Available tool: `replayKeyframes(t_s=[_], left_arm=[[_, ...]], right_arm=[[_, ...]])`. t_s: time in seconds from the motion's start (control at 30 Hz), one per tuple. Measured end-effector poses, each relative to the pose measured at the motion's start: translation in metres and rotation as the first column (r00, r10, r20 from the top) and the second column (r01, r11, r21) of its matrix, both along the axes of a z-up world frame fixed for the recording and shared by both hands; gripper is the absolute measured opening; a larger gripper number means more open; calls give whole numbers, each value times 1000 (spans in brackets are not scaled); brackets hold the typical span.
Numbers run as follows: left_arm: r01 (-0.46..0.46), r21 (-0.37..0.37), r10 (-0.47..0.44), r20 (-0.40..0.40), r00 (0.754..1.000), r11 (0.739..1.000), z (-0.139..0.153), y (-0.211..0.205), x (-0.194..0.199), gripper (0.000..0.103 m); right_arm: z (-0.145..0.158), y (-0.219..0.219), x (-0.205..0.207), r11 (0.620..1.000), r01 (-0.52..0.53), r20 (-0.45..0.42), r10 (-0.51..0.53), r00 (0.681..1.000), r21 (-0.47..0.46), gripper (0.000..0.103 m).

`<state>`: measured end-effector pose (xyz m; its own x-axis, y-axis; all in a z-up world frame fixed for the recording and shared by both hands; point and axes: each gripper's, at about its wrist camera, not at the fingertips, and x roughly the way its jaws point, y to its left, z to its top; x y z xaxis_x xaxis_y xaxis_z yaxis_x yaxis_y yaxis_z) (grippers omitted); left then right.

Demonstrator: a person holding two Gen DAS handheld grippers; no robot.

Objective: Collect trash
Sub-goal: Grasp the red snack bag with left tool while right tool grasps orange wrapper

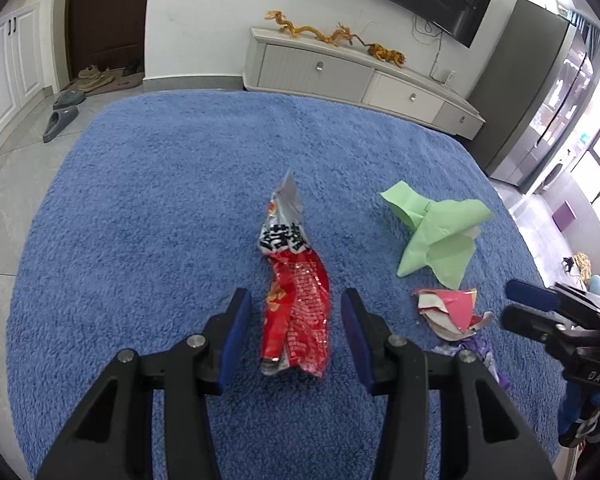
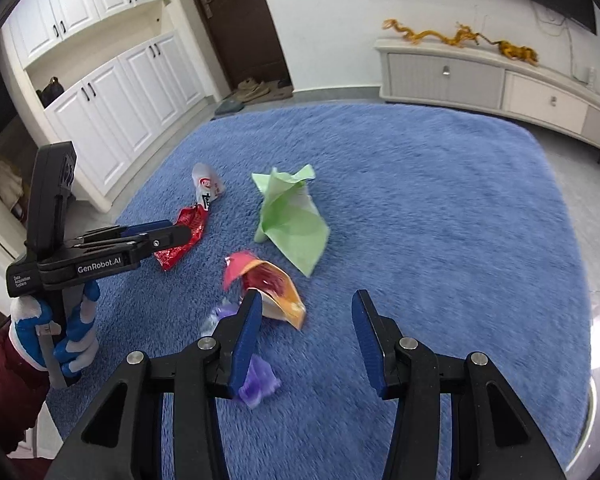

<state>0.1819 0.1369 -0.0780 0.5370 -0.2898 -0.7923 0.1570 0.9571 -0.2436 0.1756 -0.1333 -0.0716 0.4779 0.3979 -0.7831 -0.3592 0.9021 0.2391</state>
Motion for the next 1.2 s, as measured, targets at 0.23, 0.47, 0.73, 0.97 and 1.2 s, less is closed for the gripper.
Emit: replayKeyframes(t_s=[0.23,0.47,0.73,0.97,1.2], left_arm=[[42,40,-43,18,999,998,-3,-12,3,44],[80,100,-85,47,995,992,-6,-22,-10,42],[63,88,-68,58,996,994,-8,-13,-24,19],[23,64,-28,79,996,998,0,1,-36,2],[25,56,-33,143,989,998,27,-3,-49,2]], right_arm=[[-14,13,12,999,-41,-35,42,999,24,47],[-16,28,18,995,-86,-40,88,995,46,47],[-14,52,21,989,-144,-27,145,989,34,33],[-5,55,16,988,-148,12,148,989,37,31],[20,41,1,991,-122,80,118,990,61,31]])
